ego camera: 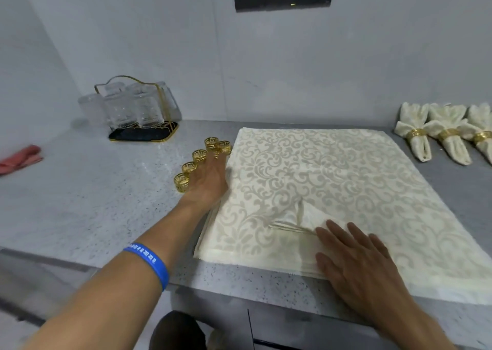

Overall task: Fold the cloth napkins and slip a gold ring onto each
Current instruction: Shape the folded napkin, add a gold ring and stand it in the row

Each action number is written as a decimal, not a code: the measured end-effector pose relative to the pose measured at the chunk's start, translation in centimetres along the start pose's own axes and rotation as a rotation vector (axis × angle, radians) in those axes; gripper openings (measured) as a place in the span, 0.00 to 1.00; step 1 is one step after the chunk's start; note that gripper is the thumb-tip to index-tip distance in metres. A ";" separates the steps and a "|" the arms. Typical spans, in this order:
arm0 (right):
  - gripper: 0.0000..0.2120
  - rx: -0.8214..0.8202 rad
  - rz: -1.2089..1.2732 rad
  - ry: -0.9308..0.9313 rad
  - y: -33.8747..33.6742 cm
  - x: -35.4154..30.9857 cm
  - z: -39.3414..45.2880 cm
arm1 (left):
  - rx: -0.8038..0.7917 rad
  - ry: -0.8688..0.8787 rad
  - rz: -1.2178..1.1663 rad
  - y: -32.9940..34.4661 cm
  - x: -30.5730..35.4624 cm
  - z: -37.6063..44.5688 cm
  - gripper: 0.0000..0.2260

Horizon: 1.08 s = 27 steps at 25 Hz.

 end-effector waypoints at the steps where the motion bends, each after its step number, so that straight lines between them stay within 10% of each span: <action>1: 0.26 0.001 0.000 -0.007 0.0 0.1 0.1 | -0.002 -0.023 0.015 0.2 -0.4 0.5 0.15; 8: 0.22 -0.026 0.024 -0.002 -0.6 0.0 0.1 | 0.034 0.035 -0.021 0.3 -1.0 0.9 0.10; 13: 0.27 -0.137 0.083 -0.030 -1.0 0.0 0.1 | 0.066 0.733 -0.307 0.8 10.6 -7.3 0.09; 17: 0.26 -0.200 0.152 -0.073 -0.9 0.2 0.2 | -0.132 0.783 -0.277 4.4 13.6 -10.1 0.10; 22: 0.17 0.241 0.329 0.144 -1.3 0.2 1.2 | -0.148 0.888 -0.237 5.1 13.3 -9.3 0.04; 27: 0.11 0.255 -0.009 0.096 -1.6 0.4 3.9 | -0.183 0.872 -0.279 4.6 13.1 -9.5 0.10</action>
Point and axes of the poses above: each hand's wrist, its own z-axis towards the middle knuckle, its own y-axis out of the palm, x = y × z, the point moved 2 cm from there along z, towards the middle knuckle, and after that the axes turned 13 degrees about -z, right-handed, at the moved point
